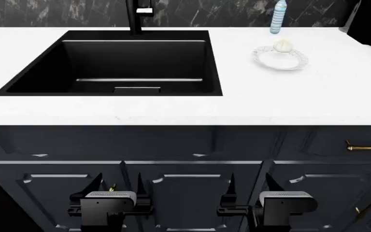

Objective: Pick the dumpling from the counter and place it in the sink. Then turn on the sink faucet.

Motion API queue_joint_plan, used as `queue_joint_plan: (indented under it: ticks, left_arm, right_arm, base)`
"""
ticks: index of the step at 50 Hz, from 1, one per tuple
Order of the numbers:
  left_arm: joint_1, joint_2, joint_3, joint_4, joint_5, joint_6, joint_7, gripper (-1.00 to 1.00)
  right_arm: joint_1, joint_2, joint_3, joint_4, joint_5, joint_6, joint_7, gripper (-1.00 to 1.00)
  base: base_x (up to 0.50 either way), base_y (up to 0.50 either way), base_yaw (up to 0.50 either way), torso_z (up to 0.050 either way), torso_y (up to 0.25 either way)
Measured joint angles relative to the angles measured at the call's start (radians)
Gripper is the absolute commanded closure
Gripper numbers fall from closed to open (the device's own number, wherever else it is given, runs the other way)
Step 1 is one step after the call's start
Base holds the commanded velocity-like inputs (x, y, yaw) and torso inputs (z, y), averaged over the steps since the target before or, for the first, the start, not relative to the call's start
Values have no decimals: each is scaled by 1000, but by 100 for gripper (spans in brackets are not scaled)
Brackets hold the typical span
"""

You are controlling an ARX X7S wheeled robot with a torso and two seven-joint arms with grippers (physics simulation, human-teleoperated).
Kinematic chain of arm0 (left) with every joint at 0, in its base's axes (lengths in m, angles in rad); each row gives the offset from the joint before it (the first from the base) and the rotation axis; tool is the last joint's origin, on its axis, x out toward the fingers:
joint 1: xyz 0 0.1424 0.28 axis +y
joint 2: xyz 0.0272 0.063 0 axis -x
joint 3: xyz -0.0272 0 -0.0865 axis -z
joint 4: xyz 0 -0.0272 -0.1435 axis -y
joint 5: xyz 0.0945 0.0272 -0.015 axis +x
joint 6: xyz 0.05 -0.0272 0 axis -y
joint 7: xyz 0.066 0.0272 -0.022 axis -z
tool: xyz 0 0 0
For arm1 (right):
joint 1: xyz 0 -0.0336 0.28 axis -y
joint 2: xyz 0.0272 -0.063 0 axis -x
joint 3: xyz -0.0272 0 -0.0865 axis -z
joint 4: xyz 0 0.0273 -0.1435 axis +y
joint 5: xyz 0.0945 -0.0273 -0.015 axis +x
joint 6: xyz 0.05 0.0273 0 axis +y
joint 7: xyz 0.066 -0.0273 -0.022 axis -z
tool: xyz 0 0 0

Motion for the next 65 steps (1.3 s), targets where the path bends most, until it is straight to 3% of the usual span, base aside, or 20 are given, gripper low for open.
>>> queue_joint_plan:
  ticks: [15, 22, 33, 44, 53, 65]
  left_arm:
    - [-4, -34, 32, 27, -35, -35, -31, -100]
    - [-68, -69, 38, 165, -63, -223, -37, -100]
    - [-394, -131, -16, 463, -180, -811, -39, -100]
    - [-761, -163, -56, 570, -271, -1266, -57, -100]
    - [-1009, -219, -82, 502, -533, -1444, -238, -100]
    - [-1172, -264, -94, 416, -741, -1518, -390, -100]
  right_arm:
    - [1, 35, -38, -15, 20, 25, 34, -100]
    - [43, 75, -51, -157, 30, 189, 33, -100]
    - [294, 152, -39, -440, 94, 656, -3, -100]
    - [633, 201, -30, -591, 154, 1088, -35, -100]
    - [864, 214, 3, -589, 195, 1305, -64, -100]
    - [1040, 222, 50, -565, 225, 1452, -79, -100]
  base:
    - [0, 0, 0, 0, 0]
    - [0, 0, 0, 0, 0]
    - [0, 0, 0, 0, 0]
    - [0, 0, 0, 0, 0]
    - [0, 0, 0, 0, 0]
    - [0, -208, 0, 0, 0]
